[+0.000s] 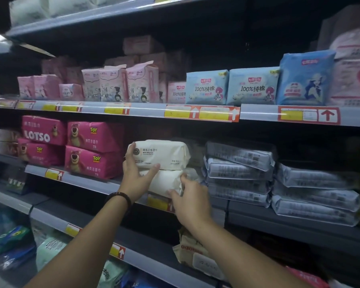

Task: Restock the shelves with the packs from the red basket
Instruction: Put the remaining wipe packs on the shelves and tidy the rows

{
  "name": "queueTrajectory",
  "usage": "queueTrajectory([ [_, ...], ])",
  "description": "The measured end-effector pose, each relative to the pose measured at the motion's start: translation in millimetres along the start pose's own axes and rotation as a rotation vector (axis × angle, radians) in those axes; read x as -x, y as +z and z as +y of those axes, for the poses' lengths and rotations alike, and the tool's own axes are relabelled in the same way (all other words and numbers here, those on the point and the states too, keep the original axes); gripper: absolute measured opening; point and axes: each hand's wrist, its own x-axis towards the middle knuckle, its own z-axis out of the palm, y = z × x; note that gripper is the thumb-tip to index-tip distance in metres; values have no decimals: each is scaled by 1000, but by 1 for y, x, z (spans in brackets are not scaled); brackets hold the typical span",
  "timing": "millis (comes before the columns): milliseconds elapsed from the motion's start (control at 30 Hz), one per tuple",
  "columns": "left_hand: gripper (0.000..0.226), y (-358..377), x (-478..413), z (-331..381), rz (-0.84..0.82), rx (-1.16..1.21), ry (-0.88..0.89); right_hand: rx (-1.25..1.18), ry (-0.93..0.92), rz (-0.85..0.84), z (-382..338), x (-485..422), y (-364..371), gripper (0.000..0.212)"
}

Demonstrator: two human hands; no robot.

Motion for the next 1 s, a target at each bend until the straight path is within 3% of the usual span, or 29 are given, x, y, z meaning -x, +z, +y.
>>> queueTrajectory([
  [167, 108, -2, -3, -8, 0, -21, -21, 5, 5, 25, -1, -9, 3, 13],
  [533, 106, 6, 6, -10, 3, -8, 30, -150, 160, 110, 17, 0, 9, 20],
  [733, 98, 14, 8, 0, -6, -163, -8, -144, 155, 116, 27, 5, 1, 21],
  [1000, 114, 26, 11, -2, -44, -173, 61, -182, 206, 190, 38, 7, -15, 26],
])
